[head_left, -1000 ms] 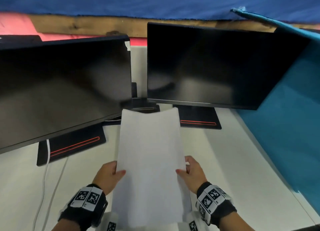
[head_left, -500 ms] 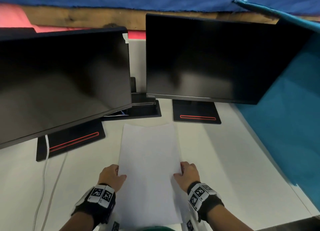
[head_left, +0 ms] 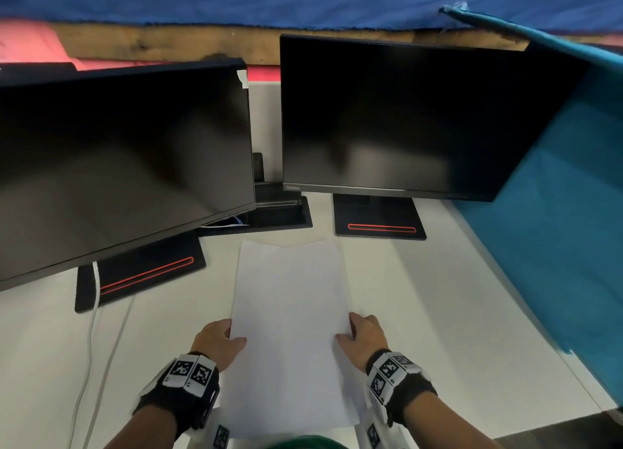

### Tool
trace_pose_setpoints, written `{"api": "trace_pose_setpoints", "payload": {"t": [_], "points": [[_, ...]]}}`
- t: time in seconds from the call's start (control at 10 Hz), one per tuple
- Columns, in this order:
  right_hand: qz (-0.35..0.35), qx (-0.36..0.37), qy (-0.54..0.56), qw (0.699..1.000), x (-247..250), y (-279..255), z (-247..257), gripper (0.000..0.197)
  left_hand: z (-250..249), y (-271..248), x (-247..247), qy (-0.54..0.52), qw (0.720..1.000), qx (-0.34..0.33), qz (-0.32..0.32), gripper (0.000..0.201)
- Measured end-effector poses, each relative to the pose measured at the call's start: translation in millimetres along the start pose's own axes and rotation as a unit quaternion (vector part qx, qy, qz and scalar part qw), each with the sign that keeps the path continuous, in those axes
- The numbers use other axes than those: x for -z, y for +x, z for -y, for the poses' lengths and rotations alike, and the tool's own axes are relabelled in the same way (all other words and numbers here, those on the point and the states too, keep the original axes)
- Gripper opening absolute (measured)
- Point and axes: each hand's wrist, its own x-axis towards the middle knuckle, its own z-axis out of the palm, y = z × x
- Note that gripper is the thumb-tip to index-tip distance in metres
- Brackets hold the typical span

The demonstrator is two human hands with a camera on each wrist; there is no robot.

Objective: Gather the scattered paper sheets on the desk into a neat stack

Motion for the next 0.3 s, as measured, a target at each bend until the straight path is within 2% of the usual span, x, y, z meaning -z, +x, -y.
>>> {"api": "trace_pose_setpoints", "payload": {"t": [0.1, 0.2, 0.3], "points": [[-0.007, 0.001, 0.013, 1.000, 2.5, 2.0, -4.6, 0.018, 2.0, -3.3, 0.3, -0.015, 1.000, -0.014, -0.002, 0.015], [0.000, -0.008, 0.030, 1.000, 6.7, 3.1, -5.2, 0.022, -2.7, -8.3, 5.0, -0.043, 0.999, -0.003, -0.010, 0.017], [-0.005, -0.005, 0.083, 0.996, 9.2, -2.1, -11.2, 0.044, -1.3, -15.3, 7.3, -0.108, 0.994, 0.010, -0.031, 0.052]]}}
